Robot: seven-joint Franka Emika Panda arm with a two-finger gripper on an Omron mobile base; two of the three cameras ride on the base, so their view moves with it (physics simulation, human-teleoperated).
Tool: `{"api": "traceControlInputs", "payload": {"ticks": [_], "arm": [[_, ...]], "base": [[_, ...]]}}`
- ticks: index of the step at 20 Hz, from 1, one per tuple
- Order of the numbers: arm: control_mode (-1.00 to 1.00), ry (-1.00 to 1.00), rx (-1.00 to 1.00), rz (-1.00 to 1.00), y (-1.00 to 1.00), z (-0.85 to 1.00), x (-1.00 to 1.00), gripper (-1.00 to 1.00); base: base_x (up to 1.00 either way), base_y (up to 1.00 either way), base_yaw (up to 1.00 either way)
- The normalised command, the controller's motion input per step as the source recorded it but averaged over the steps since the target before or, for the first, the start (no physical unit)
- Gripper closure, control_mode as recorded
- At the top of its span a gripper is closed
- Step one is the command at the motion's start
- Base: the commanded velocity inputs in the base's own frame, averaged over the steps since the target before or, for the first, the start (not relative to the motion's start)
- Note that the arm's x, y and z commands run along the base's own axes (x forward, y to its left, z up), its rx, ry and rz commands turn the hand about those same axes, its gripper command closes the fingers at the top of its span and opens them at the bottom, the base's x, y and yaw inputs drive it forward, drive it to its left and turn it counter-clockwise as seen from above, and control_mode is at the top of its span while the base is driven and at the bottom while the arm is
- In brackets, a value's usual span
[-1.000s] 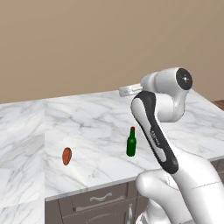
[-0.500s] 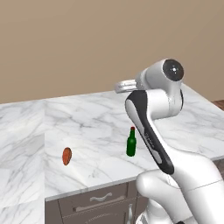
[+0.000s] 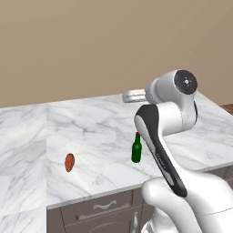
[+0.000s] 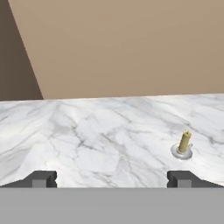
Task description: Open the cabinet directly in front. Then move the beer and the cup to the dining counter with the candle on it.
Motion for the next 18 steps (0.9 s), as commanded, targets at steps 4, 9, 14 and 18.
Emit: {"api": "traceControlInputs", "payload": {"ticks": [4,9,14,18], "arm": [[1.00,0.00,0.00,0.00,0.00,0.00,0.00,-1.00],[1.00,0.00,0.00,0.00,0.00,0.00,0.00,-1.00],[1.00,0.00,0.00,0.00,0.00,0.00,0.00,-1.00],[1.00,0.00,0.00,0.00,0.00,0.00,0.00,-1.00]], "base": [[-0.40,-0.27,-0.16],[-0.31,-0.53,-0.32],[-0.19,-0.63,-0.34],[-0.02,-0.63,-0.48]]}}
